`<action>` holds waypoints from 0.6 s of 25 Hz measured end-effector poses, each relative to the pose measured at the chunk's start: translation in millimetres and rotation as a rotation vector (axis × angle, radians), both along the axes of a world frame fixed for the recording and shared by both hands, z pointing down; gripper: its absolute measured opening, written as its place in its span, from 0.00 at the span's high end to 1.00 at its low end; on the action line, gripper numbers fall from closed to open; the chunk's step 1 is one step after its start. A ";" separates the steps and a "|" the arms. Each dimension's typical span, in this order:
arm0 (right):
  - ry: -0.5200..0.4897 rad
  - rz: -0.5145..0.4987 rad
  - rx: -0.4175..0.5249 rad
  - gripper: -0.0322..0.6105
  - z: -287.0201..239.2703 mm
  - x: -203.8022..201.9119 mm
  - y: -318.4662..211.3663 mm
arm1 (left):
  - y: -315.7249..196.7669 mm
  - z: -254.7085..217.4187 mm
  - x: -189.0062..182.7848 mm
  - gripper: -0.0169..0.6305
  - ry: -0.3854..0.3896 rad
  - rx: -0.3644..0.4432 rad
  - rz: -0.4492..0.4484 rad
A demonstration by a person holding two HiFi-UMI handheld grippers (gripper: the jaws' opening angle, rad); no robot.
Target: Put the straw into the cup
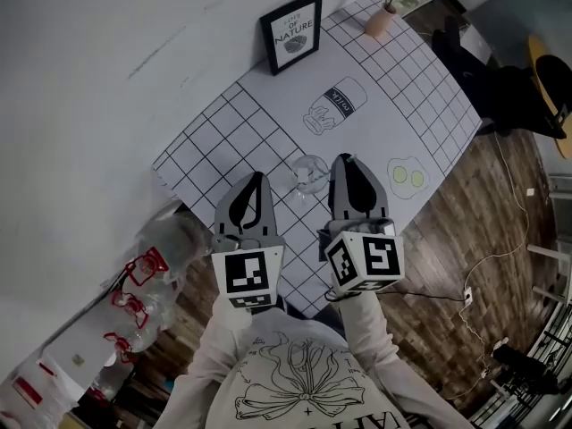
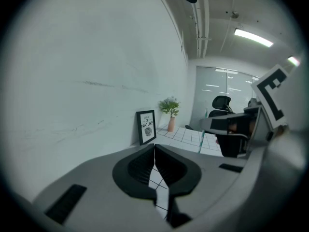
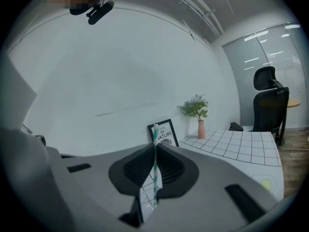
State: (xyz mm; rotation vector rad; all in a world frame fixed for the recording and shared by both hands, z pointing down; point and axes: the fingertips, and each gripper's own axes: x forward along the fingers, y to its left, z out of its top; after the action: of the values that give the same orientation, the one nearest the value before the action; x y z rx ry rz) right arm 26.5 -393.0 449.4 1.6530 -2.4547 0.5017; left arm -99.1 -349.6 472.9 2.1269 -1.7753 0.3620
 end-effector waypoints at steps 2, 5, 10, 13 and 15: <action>0.006 -0.002 -0.024 0.93 12.4 -0.9 -5.0 | -3.8 9.6 -1.1 0.97 0.001 -0.020 0.001; 0.014 -0.006 -0.067 0.93 32.2 -2.6 -11.4 | -8.7 23.7 -2.2 0.97 0.004 -0.048 0.000; 0.018 -0.014 -0.125 0.93 58.3 -6.9 -19.1 | -14.3 46.4 -1.9 0.97 0.013 -0.089 0.006; 0.024 -0.017 -0.149 0.93 69.1 -8.9 -21.6 | -15.5 57.3 -1.3 0.97 0.019 -0.109 0.007; 0.028 -0.017 -0.163 0.93 75.1 -9.4 -22.5 | -15.6 61.8 -0.7 0.97 0.022 -0.117 0.007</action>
State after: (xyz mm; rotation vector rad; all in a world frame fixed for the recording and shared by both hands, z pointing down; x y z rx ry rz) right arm 17.1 -415.5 524.4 1.5626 -2.3367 0.6529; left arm -99.8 -365.2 534.7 2.0493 -1.6921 0.4313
